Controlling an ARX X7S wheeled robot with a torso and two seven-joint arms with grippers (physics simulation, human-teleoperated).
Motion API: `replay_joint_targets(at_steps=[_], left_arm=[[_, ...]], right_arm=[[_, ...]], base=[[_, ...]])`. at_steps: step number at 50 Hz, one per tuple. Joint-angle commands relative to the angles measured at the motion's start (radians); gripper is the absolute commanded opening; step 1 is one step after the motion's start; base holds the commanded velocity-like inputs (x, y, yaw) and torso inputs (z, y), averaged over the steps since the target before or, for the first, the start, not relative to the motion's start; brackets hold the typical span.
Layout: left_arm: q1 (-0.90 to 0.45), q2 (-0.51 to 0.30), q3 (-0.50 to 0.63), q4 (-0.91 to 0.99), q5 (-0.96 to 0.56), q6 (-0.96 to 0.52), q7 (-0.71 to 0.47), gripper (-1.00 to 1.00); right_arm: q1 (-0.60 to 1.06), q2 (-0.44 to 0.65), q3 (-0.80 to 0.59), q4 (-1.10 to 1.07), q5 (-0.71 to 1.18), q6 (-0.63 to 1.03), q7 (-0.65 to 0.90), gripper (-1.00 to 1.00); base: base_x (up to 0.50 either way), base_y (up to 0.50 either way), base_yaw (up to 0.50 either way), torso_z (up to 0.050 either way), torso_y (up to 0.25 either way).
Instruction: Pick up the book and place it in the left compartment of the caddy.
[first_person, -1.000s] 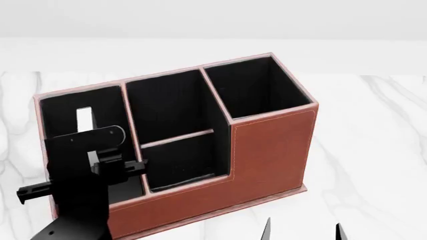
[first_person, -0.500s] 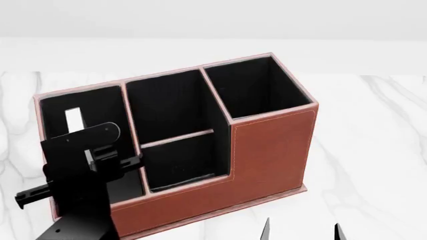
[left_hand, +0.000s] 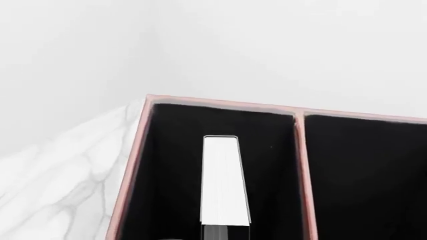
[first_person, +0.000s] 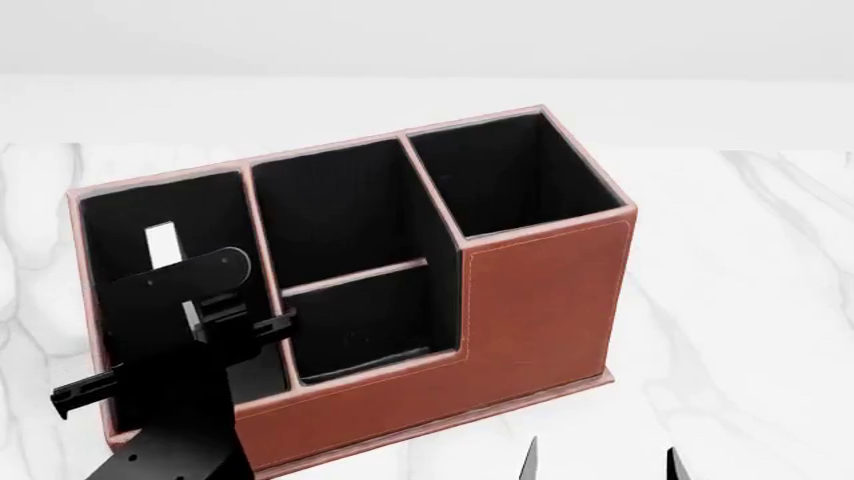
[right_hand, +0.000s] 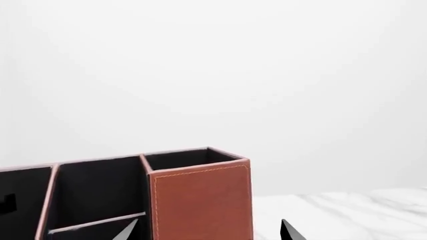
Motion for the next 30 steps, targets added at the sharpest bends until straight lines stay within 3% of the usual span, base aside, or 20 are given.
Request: replay_joint_targets(at_steps=[1, 30], left_arm=[[-0.029, 0.001, 0.025, -0.068, 0.016, 0.065, 0.02, -1.0], [-0.088, 0.014, 0.068, -0.291, -0.026, 0.181, 0.05, -1.0]], right_arm=[[0.004, 0.004, -0.005, 0.001, 0.013, 0.007, -0.006, 1.0], [0.008, 0.005, -0.011, 0.011, 0.011, 0.003, -0.004, 1.0]], base=[[0.0, 0.0, 0.0, 0.0, 0.0], [0.0, 0.0, 0.0, 0.0, 0.002]])
